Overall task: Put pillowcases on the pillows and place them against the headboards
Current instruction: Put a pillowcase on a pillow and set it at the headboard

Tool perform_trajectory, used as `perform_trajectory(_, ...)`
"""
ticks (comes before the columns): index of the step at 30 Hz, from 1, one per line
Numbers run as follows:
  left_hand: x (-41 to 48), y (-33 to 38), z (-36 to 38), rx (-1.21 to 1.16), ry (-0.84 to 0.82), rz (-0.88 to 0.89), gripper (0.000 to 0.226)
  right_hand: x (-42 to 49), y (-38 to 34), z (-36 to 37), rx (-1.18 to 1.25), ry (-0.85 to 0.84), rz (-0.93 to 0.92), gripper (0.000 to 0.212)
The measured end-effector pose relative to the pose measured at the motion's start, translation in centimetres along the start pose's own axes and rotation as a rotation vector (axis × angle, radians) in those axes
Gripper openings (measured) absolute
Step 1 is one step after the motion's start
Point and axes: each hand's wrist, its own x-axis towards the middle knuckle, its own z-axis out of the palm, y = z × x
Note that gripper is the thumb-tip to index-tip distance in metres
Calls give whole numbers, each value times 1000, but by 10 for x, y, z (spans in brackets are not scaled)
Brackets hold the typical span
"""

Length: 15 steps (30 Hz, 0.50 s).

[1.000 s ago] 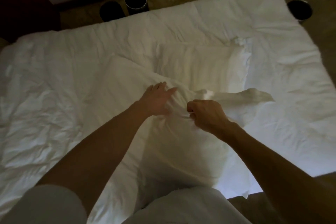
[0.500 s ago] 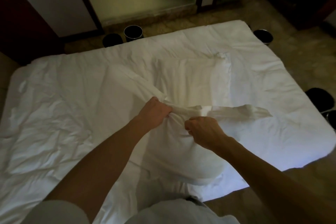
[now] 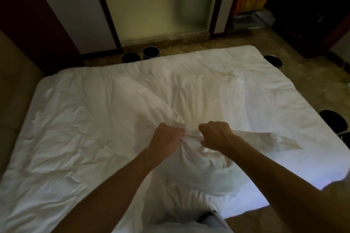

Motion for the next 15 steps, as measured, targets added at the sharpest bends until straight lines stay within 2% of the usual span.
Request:
perform_trajectory(5,-4,-8,-21,-35,-191,31,29,-15,-12,7,5,-28,-19,15)
perform_trajectory(9,3,-12,-32,52,-159,8,33,-19,-21,8,-36,-10,-61,14)
perform_trajectory(12,9,-19,-30,82,-105,40,57,-23,-22,8,-43,8,-73,16)
perform_trajectory(14,14,-22,-28,102,-151,100,70,-26,-20,10,-45,17,-76,18)
perform_trajectory(15,17,-22,-29,149,-208,135,66,-27,-19,11,-39,23,-80,18)
